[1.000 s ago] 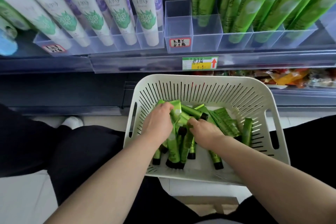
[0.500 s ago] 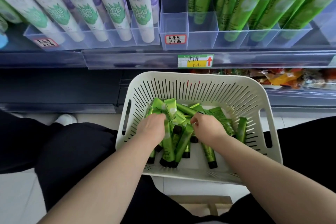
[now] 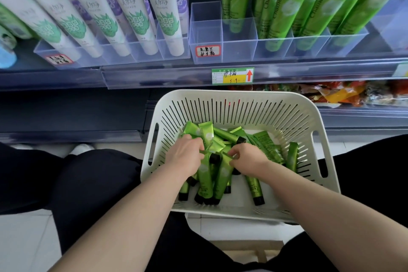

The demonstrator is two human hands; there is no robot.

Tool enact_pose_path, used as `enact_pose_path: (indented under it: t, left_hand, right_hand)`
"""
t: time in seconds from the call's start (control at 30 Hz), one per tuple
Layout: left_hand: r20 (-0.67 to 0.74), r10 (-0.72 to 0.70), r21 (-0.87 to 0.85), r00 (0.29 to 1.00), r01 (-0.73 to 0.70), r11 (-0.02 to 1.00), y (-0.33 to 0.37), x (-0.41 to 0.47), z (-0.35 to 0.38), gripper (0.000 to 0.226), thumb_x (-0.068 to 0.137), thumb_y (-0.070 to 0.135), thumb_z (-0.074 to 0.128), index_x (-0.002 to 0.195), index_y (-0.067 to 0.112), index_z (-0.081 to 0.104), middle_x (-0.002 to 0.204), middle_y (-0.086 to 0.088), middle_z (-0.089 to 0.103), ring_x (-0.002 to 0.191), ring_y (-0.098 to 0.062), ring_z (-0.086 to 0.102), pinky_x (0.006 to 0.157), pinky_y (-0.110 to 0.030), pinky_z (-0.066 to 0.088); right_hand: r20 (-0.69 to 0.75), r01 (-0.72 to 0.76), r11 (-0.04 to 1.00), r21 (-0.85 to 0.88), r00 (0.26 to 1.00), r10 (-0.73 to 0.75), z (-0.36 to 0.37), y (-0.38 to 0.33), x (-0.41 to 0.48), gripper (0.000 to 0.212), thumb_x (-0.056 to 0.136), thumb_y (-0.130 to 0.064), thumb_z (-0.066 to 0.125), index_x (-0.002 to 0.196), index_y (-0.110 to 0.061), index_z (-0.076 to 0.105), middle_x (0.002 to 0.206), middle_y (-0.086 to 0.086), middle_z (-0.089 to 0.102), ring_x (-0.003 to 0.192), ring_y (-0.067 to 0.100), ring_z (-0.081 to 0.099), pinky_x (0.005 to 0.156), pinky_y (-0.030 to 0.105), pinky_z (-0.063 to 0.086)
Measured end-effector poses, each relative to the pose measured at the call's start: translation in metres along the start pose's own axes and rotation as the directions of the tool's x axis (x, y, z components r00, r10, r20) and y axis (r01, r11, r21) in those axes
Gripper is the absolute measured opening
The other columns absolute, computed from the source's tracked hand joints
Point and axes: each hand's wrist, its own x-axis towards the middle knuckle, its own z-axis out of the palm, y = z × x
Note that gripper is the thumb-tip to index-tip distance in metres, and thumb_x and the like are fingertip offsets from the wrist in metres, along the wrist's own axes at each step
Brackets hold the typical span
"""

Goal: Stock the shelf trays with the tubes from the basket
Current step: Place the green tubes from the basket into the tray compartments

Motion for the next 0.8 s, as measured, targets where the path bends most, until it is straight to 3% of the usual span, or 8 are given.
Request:
enact_pose_path:
  t: [0.13, 0.2, 0.27, 0.4, 0.5, 0.6, 0.7, 0.8]
  left_hand:
    - [0.031, 0.089, -0.025, 0.996, -0.088, 0.996, 0.002, -0.011, -0.008, 0.017, 0.092, 0.039, 0.06, 0.099, 0.023, 0.062, 0.106, 0.006, 0.052, 0.099, -0.012, 0.051, 0.087, -0.028, 0.045]
    - [0.021, 0.163, -0.022, 0.986, -0.163, 0.986, 0.008, -0.018, -0.019, 0.015, 0.094, 0.038, 0.057, 0.096, 0.023, 0.06, 0.093, 0.008, 0.058, 0.085, -0.01, 0.057, 0.074, -0.021, 0.044]
    - [-0.049, 0.215, 0.018, 0.975, -0.214, 0.977, 0.02, -0.024, -0.037, 0.014, 0.097, 0.037, 0.053, 0.093, 0.023, 0.056, 0.08, 0.009, 0.058, 0.071, -0.008, 0.056, 0.058, -0.019, 0.036]
    - [-0.306, 0.234, -0.018, 0.923, -0.251, 0.968, 0.048, -0.031, -0.095, 0.014, 0.097, 0.036, 0.053, 0.088, 0.026, 0.049, 0.075, 0.01, 0.056, 0.073, -0.016, 0.054, 0.065, -0.03, 0.041]
    - [-0.521, 0.273, -0.046, 0.809, -0.346, 0.937, 0.065, -0.032, -0.143, 0.013, 0.095, 0.032, 0.056, 0.092, 0.02, 0.056, 0.079, 0.003, 0.065, 0.077, -0.024, 0.062, 0.07, -0.041, 0.05]
    - [-0.728, 0.261, -0.058, 0.634, -0.436, 0.898, 0.085, -0.034, -0.191, 0.01, 0.095, 0.026, 0.057, 0.093, 0.016, 0.059, 0.078, 0.001, 0.066, 0.075, -0.023, 0.064, 0.07, -0.043, 0.051]
    - [-0.844, 0.219, -0.024, 0.489, -0.442, 0.897, 0.104, -0.03, -0.233, 0.009, 0.094, 0.024, 0.055, 0.093, 0.015, 0.057, 0.078, -0.001, 0.065, 0.077, -0.025, 0.063, 0.07, -0.043, 0.049]
    - [-0.857, 0.258, 0.105, 0.446, -0.339, 0.935, 0.121, -0.016, -0.261, 0.009, 0.096, 0.023, 0.052, 0.094, 0.015, 0.055, 0.08, -0.001, 0.061, 0.077, -0.025, 0.054, 0.067, -0.04, 0.043]
  right_hand:
    - [-0.167, 0.078, 0.997, -0.009, 0.983, -0.078, -0.02, 0.0, -0.024, 0.031, 0.088, -0.018, 0.056, 0.115, -0.024, 0.068, 0.113, -0.004, 0.068, 0.105, 0.017, 0.062, 0.088, 0.03, 0.051]
    - [-0.263, 0.138, 0.989, -0.044, 0.954, -0.145, -0.038, -0.004, -0.035, 0.028, 0.088, -0.02, 0.057, 0.111, -0.026, 0.07, 0.109, -0.005, 0.07, 0.103, 0.017, 0.063, 0.088, 0.032, 0.052]
    - [-0.347, 0.202, 0.975, -0.089, 0.911, -0.22, -0.06, -0.011, -0.046, 0.025, 0.088, -0.023, 0.058, 0.108, -0.029, 0.071, 0.106, -0.005, 0.07, 0.099, 0.019, 0.064, 0.085, 0.034, 0.053]
    - [-0.493, 0.282, 0.943, -0.178, 0.804, -0.334, -0.108, -0.026, -0.069, 0.024, 0.091, -0.021, 0.056, 0.105, -0.034, 0.071, 0.103, -0.005, 0.062, 0.094, 0.018, 0.06, 0.072, 0.029, 0.047]
    - [-0.589, 0.323, 0.92, -0.223, 0.707, -0.391, -0.143, -0.035, -0.087, 0.024, 0.094, -0.02, 0.054, 0.105, -0.034, 0.071, 0.102, -0.006, 0.058, 0.101, 0.017, 0.055, 0.07, 0.028, 0.042]
    - [-0.645, 0.366, 0.894, -0.261, 0.623, -0.443, -0.172, -0.045, -0.101, 0.025, 0.095, -0.019, 0.051, 0.103, -0.033, 0.07, 0.097, -0.011, 0.056, 0.098, 0.016, 0.055, 0.067, 0.031, 0.044]
    - [-0.694, 0.392, 0.877, -0.276, 0.551, -0.464, -0.192, -0.052, -0.11, 0.024, 0.095, -0.018, 0.052, 0.102, -0.032, 0.07, 0.091, -0.014, 0.05, 0.092, 0.014, 0.054, 0.066, 0.032, 0.046]
    - [-0.736, 0.405, 0.872, -0.274, 0.495, -0.461, -0.205, -0.054, -0.114, 0.022, 0.094, -0.019, 0.054, 0.104, -0.031, 0.07, 0.09, -0.016, 0.048, 0.09, 0.013, 0.054, 0.068, 0.031, 0.046]
